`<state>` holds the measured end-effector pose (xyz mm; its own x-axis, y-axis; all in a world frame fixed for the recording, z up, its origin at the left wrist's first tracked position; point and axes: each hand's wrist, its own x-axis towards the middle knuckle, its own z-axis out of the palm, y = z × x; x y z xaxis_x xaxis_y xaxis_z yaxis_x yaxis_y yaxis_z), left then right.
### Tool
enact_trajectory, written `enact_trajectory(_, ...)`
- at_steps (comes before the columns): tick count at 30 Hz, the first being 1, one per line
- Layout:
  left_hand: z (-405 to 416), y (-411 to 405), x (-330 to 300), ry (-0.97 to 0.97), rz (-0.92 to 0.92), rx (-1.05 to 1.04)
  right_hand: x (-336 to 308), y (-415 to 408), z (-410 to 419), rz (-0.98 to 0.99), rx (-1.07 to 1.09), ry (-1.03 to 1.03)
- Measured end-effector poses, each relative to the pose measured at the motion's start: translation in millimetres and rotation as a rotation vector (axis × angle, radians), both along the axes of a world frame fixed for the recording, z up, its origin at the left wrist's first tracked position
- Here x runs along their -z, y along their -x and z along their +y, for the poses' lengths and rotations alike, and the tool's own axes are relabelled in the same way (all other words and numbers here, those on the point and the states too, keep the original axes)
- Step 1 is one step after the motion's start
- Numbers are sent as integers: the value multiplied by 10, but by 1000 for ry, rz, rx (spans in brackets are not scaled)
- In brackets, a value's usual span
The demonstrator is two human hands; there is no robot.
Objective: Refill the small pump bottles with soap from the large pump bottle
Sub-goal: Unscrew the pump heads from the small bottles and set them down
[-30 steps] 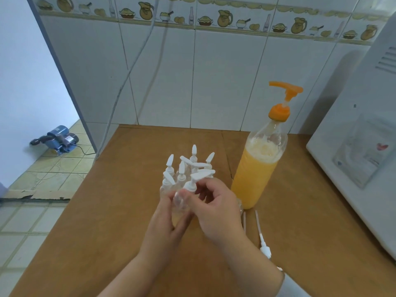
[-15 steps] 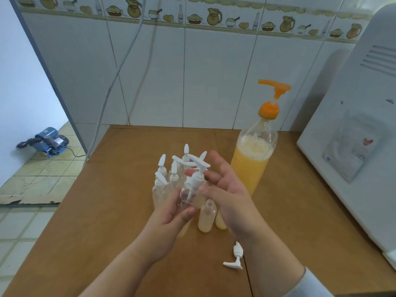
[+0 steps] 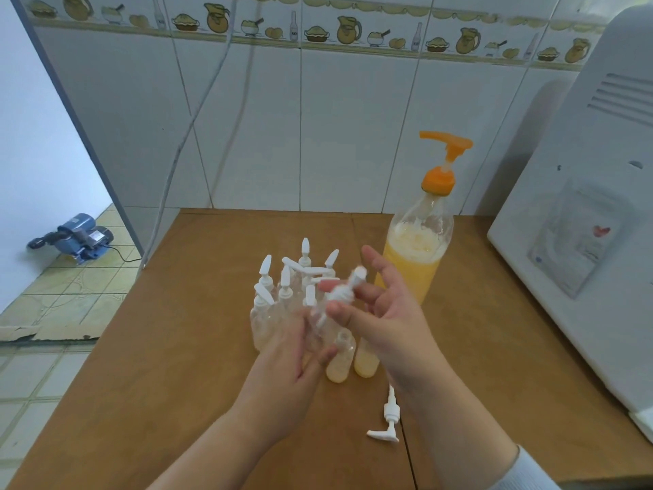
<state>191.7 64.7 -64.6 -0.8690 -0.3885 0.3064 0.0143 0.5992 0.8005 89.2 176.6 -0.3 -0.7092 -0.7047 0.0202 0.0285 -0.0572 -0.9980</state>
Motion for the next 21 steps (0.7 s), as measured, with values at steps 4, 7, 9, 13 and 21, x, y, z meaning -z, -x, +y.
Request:
enact_trajectory(4,62,-16,-2,12,-4,24,2,10,6,37,59,-54)
enact_trajectory(7,-1,-25,-6,-13,3,-41,45,55,65,56,108,-53)
enact_trajectory(9,-25,-27,11,3,-14,-39,63,32,80,76,91,-54)
enact_trajectory(13,-16,-30,49,7,-67,-16,45,-10,93,124,105,-86)
enact_trajectory(21,-16,6,13,104,-111,-37,-132,-82,199,204,85,-53)
